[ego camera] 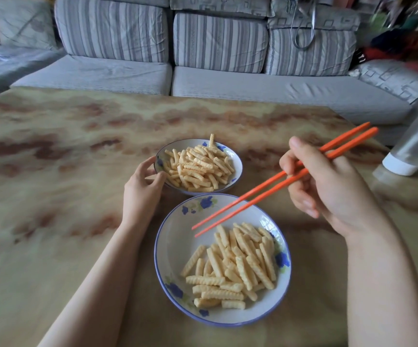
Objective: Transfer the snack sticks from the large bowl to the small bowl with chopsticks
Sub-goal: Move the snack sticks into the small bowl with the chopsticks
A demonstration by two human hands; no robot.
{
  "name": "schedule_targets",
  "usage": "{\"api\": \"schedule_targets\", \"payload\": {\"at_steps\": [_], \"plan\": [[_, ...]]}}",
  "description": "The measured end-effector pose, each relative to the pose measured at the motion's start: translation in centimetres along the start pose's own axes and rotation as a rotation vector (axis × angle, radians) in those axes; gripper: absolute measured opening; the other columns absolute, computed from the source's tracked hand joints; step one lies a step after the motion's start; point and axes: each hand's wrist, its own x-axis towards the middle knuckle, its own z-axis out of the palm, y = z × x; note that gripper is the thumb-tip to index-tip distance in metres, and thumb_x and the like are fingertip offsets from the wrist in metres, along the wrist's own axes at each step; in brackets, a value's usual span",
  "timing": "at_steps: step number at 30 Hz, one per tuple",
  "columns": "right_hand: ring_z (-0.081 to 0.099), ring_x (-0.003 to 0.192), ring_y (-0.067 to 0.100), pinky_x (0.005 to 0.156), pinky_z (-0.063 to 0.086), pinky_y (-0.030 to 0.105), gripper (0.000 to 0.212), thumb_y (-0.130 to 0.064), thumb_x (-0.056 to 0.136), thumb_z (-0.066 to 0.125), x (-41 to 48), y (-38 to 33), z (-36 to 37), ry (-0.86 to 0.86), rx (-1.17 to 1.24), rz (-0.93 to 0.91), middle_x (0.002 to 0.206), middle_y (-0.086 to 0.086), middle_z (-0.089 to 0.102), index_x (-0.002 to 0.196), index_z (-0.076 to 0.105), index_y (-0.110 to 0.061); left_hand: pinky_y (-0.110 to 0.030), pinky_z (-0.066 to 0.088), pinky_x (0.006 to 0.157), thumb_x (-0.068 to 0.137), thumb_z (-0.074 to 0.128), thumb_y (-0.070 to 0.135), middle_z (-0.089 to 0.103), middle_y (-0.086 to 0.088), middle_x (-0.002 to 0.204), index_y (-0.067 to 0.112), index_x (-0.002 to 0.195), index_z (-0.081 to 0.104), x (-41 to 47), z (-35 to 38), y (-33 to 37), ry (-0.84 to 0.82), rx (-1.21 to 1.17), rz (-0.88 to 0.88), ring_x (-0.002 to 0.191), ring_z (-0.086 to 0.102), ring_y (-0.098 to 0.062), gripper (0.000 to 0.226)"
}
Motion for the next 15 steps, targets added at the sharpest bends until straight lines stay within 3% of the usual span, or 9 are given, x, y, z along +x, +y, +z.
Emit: {"api": "schedule_targets", "payload": {"at_steps": [7, 10, 15], "plan": [[0.021, 0.027, 0.012, 0.032, 0.019, 0.014, 0.043, -0.035, 0.097, 0.043, -0.3, -0.1, 0.3, -0.102, -0.096, 0.063, 0.034, 0.002, 0.030, 0.064, 0.053, -0.010, -0.006, 0.043, 0.062, 0.089, 0.057, 0.017, 0.064, 0.008, 0.095, 0.026, 0.129, 0.058, 0.2, 0.0, -0.1, 0.003, 0.022, 0.003, 0.057, 0.058, 0.012, 0.041], [0.023, 0.027, 0.013, 0.032, 0.021, 0.015, 0.043, -0.035, 0.098, 0.043, -0.1, 0.3, 0.8, -0.130, -0.101, 0.102, 0.034, 0.003, 0.033, 0.066, 0.054, -0.009, -0.010, 0.044, 0.066, 0.089, 0.057, 0.017, 0.067, 0.003, 0.102, 0.026, 0.130, 0.058, 0.1, 0.0, 0.0, 0.003, 0.013, -0.004, 0.066, 0.060, 0.005, 0.041], [0.024, 0.028, 0.016, 0.032, 0.024, 0.017, 0.045, -0.035, 0.100, 0.043, 0.4, 0.9, 1.6, -0.085, -0.068, 0.101, 0.035, 0.004, 0.034, 0.061, 0.048, -0.012, -0.012, 0.046, 0.062, 0.088, 0.056, 0.016, 0.067, 0.009, 0.095, 0.029, 0.127, 0.059, 0.1, 0.0, -0.1, -0.001, 0.004, -0.010, 0.061, 0.062, -0.002, 0.041]]}}
